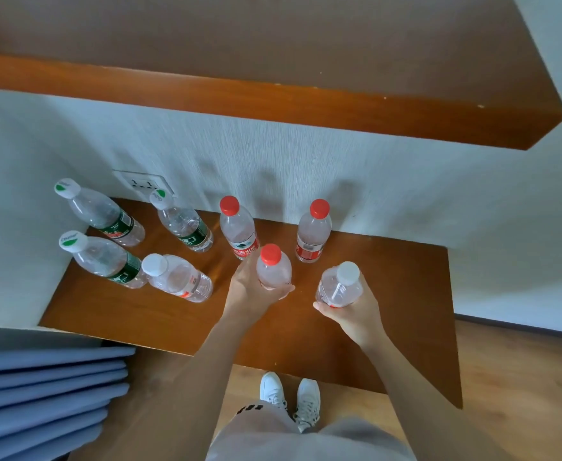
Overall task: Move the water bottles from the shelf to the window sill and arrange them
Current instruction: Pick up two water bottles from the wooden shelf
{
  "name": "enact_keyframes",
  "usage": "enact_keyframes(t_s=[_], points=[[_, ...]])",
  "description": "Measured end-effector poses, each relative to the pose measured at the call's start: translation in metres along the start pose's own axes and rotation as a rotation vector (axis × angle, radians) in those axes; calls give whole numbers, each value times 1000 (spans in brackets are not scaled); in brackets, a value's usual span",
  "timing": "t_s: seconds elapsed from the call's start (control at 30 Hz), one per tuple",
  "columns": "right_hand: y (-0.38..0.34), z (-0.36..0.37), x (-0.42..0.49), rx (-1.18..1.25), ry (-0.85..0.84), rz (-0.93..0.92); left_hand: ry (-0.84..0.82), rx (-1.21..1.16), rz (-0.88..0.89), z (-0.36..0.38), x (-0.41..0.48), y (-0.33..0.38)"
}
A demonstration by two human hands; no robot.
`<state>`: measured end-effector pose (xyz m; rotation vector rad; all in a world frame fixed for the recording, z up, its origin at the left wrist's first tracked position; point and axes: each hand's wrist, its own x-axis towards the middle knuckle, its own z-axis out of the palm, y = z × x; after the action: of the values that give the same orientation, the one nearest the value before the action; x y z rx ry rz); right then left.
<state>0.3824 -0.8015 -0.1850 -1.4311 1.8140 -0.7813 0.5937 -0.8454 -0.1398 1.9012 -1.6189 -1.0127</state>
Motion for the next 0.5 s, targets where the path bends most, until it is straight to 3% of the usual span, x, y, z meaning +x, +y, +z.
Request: enact_keyframes(t_s=[0.2,0.5], points=[[-31,-13,-3,27,115,13,13,-25,44,-14,-7,12],[-96,-66,0,122,305,-97,167,-151,169,-41,-26,69]])
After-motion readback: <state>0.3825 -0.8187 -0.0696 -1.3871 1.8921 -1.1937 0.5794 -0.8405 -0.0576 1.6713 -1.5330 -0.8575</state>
